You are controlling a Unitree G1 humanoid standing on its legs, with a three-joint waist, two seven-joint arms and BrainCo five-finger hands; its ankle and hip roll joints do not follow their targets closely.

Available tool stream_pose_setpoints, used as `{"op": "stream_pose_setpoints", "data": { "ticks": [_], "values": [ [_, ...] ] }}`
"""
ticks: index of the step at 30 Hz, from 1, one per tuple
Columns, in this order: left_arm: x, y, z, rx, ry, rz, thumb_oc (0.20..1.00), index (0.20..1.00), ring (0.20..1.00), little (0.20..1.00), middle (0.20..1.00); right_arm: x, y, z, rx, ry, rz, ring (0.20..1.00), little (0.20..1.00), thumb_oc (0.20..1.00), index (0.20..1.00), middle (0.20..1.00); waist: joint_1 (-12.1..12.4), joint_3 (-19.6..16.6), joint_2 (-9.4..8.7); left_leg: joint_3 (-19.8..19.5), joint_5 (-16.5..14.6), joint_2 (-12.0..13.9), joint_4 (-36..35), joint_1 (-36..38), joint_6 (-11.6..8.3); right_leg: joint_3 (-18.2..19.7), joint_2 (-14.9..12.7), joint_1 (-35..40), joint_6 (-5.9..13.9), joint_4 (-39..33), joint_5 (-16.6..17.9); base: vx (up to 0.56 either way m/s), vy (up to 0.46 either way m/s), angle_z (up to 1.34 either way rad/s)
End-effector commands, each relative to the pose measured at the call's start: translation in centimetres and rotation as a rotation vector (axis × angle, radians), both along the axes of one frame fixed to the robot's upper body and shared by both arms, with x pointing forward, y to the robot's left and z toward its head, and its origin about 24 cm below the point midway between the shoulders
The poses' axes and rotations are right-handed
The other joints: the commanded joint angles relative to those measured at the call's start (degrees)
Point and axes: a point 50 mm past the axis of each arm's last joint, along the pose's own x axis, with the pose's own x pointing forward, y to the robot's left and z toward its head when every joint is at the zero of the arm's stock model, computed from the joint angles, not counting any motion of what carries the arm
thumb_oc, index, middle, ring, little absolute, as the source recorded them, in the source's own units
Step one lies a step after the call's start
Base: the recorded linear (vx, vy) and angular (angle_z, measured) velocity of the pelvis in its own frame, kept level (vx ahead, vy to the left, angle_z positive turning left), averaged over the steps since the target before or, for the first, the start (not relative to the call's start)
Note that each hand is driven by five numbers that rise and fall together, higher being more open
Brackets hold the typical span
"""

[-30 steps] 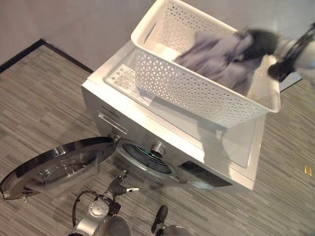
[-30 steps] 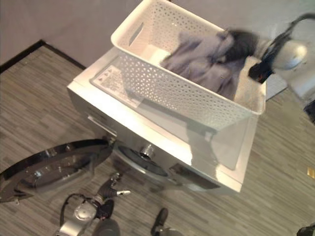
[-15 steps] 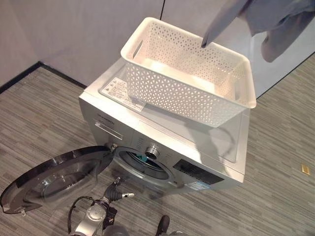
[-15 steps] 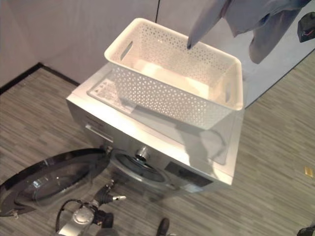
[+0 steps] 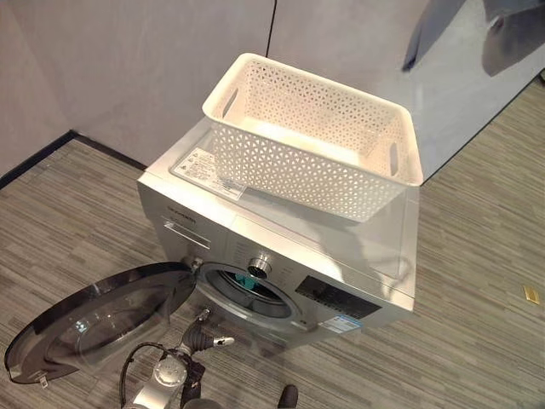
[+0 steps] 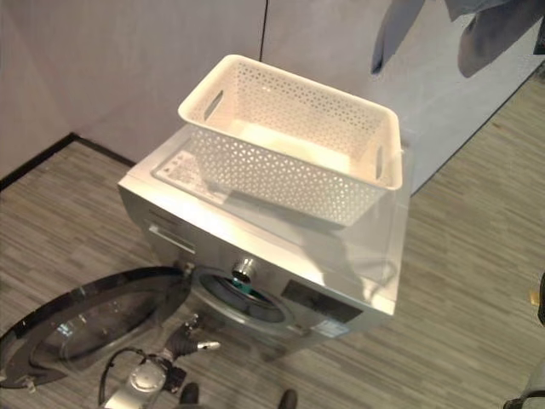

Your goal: Grab the laundry basket,head to the washer,open it,put in the laundry and shut it.

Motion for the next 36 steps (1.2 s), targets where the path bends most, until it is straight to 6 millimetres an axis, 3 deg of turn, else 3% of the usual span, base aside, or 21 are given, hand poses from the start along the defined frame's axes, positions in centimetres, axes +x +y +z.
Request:
{"op": "stream_pose_setpoints", "data": {
  "ticks": [1,5,15,16,17,18,19,20,21,22,23,24,25,26,27,29,30,33,34,35,36],
  "values": [
    [2.7,-0.6,2.1,0.021,-0.131,-0.049,1.000,1.000,1.000,1.000,1.000,-3.1,-0.3,3.3,-0.010,-0.207,-0.080,0.200,0.200,0.200,0.200,0.200,-0.19,0.22,-0.41,-2.26,-4.39,0.03,0.08,1.33,3.49,-0.08,0.35,3.85,1.87,0.40,-4.57,0.00,0.008,-0.04],
    [3.3,-1.3,2.8,0.007,-0.172,-0.059,1.000,1.000,1.000,1.000,1.000,-4.0,-1.5,1.6,0.022,-0.244,-0.132,0.200,0.200,0.200,0.200,0.200,-1.38,0.17,0.72,-1.75,-4.81,-0.20,0.13,1.89,3.82,0.62,0.21,3.94,1.99,0.22,-4.37,0.00,0.013,-0.12],
    [3.0,-1.8,2.5,0.004,-0.170,-0.050,1.000,1.000,1.000,1.000,1.000,-6.5,-5.3,-5.0,0.042,-0.193,-0.387,0.200,0.200,0.200,0.200,0.200,-4.25,0.06,3.33,0.35,-5.99,-0.85,0.53,3.81,4.62,3.40,-0.30,3.71,2.36,0.21,-3.98,0.01,0.018,-0.14],
    [3.0,-2.0,2.5,-0.003,-0.170,-0.046,1.000,1.000,1.000,1.000,1.000,-6.5,-5.9,-7.9,0.044,-0.111,-0.428,0.200,0.200,0.200,0.200,0.200,-4.86,0.17,3.92,0.89,-6.11,-1.04,0.62,4.08,4.77,4.04,-0.50,3.53,2.45,0.22,-3.82,0.01,0.013,-0.19],
    [2.9,-1.9,2.4,0.001,-0.167,-0.050,1.000,1.000,1.000,1.000,1.000,-6.7,-6.0,-8.2,0.045,-0.107,-0.433,0.200,0.200,0.200,0.200,0.200,-4.62,0.04,3.73,0.93,-6.15,-1.02,0.62,4.12,4.78,4.08,-0.48,3.54,2.46,0.23,-3.82,0.00,0.013,-0.25],
    [2.9,-2.1,2.4,-0.003,-0.167,-0.049,1.000,1.000,1.000,1.000,1.000,-6.8,-6.4,-11.0,0.083,-0.038,-0.446,0.200,0.200,0.200,0.200,0.200,-5.17,0.25,4.34,1.37,-6.25,-1.14,0.69,4.28,4.94,4.63,-0.62,3.38,2.43,0.23,-3.75,0.00,0.006,-0.20],
    [2.9,-2.0,2.4,0.001,-0.165,-0.052,1.000,1.000,1.000,1.000,1.000,-6.9,-6.4,-11.2,0.085,-0.035,-0.448,0.200,0.200,0.200,0.200,0.200,-5.01,0.16,4.17,1.42,-6.28,-1.12,0.71,4.31,4.95,4.69,-0.61,3.38,2.43,0.26,-3.75,0.00,0.004,-0.26],
    [2.8,-1.8,2.3,0.002,-0.163,-0.040,1.000,1.000,1.000,1.000,1.000,-6.8,-6.3,-14.7,0.125,0.066,-0.448,0.200,0.200,0.200,0.200,0.200,-5.48,0.44,4.69,2.02,-6.40,-1.14,0.83,4.53,5.09,5.31,-0.71,3.07,2.48,0.31,-3.61,0.01,-0.001,-0.22],
    [2.9,-1.8,2.5,-0.001,-0.168,-0.033,1.000,1.000,1.000,1.000,1.000,-6.9,-6.3,-16.2,0.134,0.116,-0.450,0.200,0.200,0.200,0.200,0.200,-5.86,0.72,5.13,2.32,-6.42,-1.21,0.88,4.54,5.15,5.50,-0.77,2.93,2.50,0.32,-3.57,0.01,-0.001,-0.26],
    [2.8,-1.7,2.4,0.002,-0.166,-0.035,1.000,1.000,1.000,1.000,1.000,-7.0,-6.2,-16.4,0.135,0.119,-0.450,0.200,0.200,0.200,0.200,0.200,-5.75,0.61,4.98,2.38,-6.45,-1.19,0.88,4.58,5.16,5.56,-0.75,2.92,2.51,0.35,-3.56,0.01,-0.003,-0.17],
    [2.8,-1.6,2.5,-0.001,-0.169,-0.026,1.000,1.000,1.000,1.000,1.000,-7.0,-6.2,-18.2,0.159,0.176,-0.446,0.200,0.200,0.200,0.200,0.200,-6.02,0.83,5.36,2.62,-6.46,-1.23,0.91,4.67,5.21,5.84,-0.82,2.76,2.51,0.33,-3.48,0.02,-0.009,-0.16],
    [2.7,-1.5,2.4,-0.006,-0.164,-0.012,1.000,1.000,1.000,1.000,1.000,-6.9,-5.4,-21.6,0.232,0.276,-0.399,0.200,0.200,0.200,0.200,0.200,-6.48,1.21,5.82,3.22,-6.43,-1.18,0.99,4.78,5.24,6.29,-0.85,2.46,2.46,0.37,-3.38,0.02,-0.010,-0.13],
    [2.6,-1.4,2.4,-0.003,-0.162,-0.012,1.000,1.000,1.000,1.000,1.000,-7.0,-5.4,-21.7,0.234,0.279,-0.397,0.200,0.200,0.200,0.200,0.200,-6.45,1.10,5.67,3.30,-6.46,-1.16,1.01,4.81,5.23,6.38,-0.82,2.44,2.45,0.41,-3.38,0.01,-0.009,-0.33],
    [2.6,-1.5,2.5,-0.022,-0.170,0.005,1.000,1.000,1.000,1.000,1.000,-6.7,-4.0,-25.2,0.292,0.396,-0.331,0.200,0.200,0.200,0.200,0.200,-7.01,1.97,6.27,3.79,-6.36,-1.26,1.15,4.57,5.25,6.92,-0.96,1.86,2.45,0.41,-3.23,0.00,-0.002,-0.31],
    [2.5,-1.4,2.4,-0.020,-0.168,0.007,1.000,1.000,1.000,1.000,1.000,-6.8,-3.9,-25.3,0.293,0.399,-0.329,0.200,0.200,0.200,0.200,0.200,-7.04,1.86,6.14,3.85,-6.37,-1.26,1.18,4.57,5.25,6.99,-0.96,1.83,2.45,0.42,-3.20,-0.01,-0.002,-0.28],
    [2.3,-1.4,2.5,-0.054,-0.172,0.031,1.000,1.000,1.000,1.000,1.000,-7.1,-2.4,-28.2,0.345,0.506,-0.249,0.200,0.200,0.200,0.200,0.200,-7.62,2.72,6.56,4.46,-6.35,-1.44,1.57,4.11,5.29,7.37,-1.15,1.07,2.41,0.44,-2.87,-0.02,0.002,-0.16],
    [2.0,-1.7,2.5,-0.105,-0.169,0.047,1.000,1.000,1.000,1.000,1.000,-7.0,-0.5,-30.8,0.389,0.612,-0.153,0.200,0.200,0.200,0.200,0.200,-7.85,3.48,7.16,5.03,-6.21,-1.56,1.63,3.82,5.29,7.49,-1.37,0.56,2.41,0.28,-2.56,-0.02,0.009,-0.18],
    [1.7,-1.9,2.3,-0.123,-0.161,0.041,1.000,1.000,1.000,1.000,1.000,-6.5,1.3,-32.6,0.420,0.688,-0.061,0.200,0.200,0.200,0.200,0.200,-8.23,4.17,7.53,5.60,-5.94,-1.66,1.54,3.46,5.23,8.00,-1.45,-0.33,2.46,0.24,-2.23,-0.03,0.016,-0.16],
    [1.6,-2.5,2.2,-0.132,-0.152,0.012,1.000,1.000,1.000,1.000,1.000,-5.7,3.3,-33.8,0.432,0.751,0.037,0.200,0.200,0.200,0.200,0.200,-8.46,5.06,7.93,6.28,-5.70,-1.72,1.49,3.04,5.17,8.42,-1.60,-1.19,2.57,0.17,-1.82,-0.03,0.020,-0.22],
    [1.6,-2.5,2.2,-0.131,-0.153,0.014,1.000,1.000,1.000,1.000,1.000,-5.6,3.3,-33.8,0.433,0.751,0.039,0.200,0.200,0.200,0.200,0.200,-8.44,5.04,7.88,6.39,-5.69,-1.72,1.47,3.03,5.17,8.53,-1.59,-1.27,2.57,0.17,-1.78,-0.05,0.022,-0.23],
    [1.8,-2.8,2.3,-0.136,-0.159,0.007,1.000,1.000,1.000,1.000,1.000,-5.1,5.2,-34.9,0.450,0.806,0.133,0.200,0.200,0.200,0.200,0.200,-8.42,5.80,7.95,7.07,-5.41,-1.62,1.46,2.60,5.10,8.88,-1.60,-2.11,2.54,0.15,-1.48,-0.04,0.001,-0.15]
  ]
}}
